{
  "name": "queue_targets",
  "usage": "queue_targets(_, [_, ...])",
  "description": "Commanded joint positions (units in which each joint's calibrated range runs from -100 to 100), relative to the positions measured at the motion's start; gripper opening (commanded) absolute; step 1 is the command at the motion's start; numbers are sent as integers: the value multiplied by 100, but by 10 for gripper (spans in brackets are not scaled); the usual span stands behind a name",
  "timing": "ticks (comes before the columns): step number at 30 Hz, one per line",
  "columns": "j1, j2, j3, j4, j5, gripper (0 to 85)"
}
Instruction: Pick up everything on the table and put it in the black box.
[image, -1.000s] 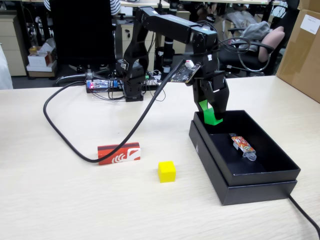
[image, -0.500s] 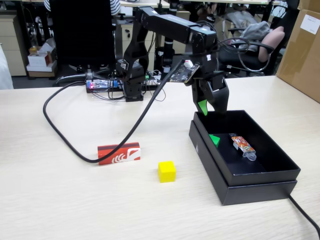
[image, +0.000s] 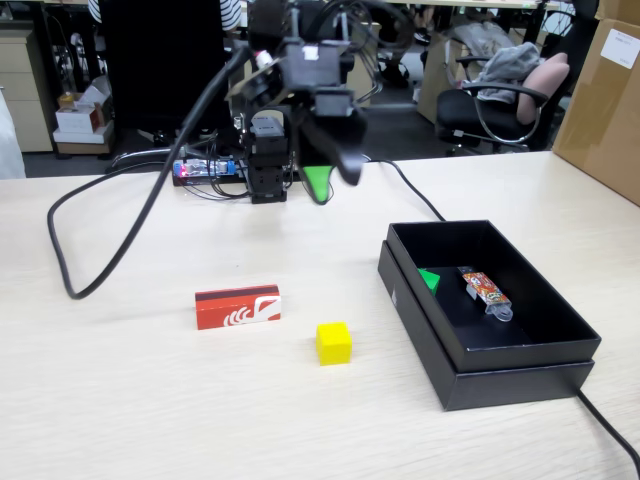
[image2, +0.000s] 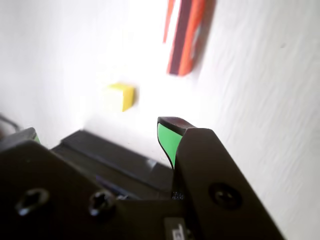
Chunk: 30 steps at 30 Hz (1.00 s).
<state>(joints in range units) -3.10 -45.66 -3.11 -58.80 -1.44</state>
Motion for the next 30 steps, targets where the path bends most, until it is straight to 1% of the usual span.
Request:
queue_targets(1, [-176, -98, -297, 260, -176, 481])
queue_targets(3, [-313, 28, -877, 640, -244, 483])
queue_targets(7, [-523, 430, -1394, 1314, -386, 480])
queue_targets(16, [-733, 1543, -1122, 1331, -400, 476])
queue_targets(17, [-757, 1761, -1031, 1331, -396, 476])
queue_targets(18, [-830, 2438, -687, 1331, -391, 476])
queue_targets(19, [-845, 2552, -605, 1331, -386, 475])
queue_targets(30, [-835, 3046, -388, 1331, -357, 465])
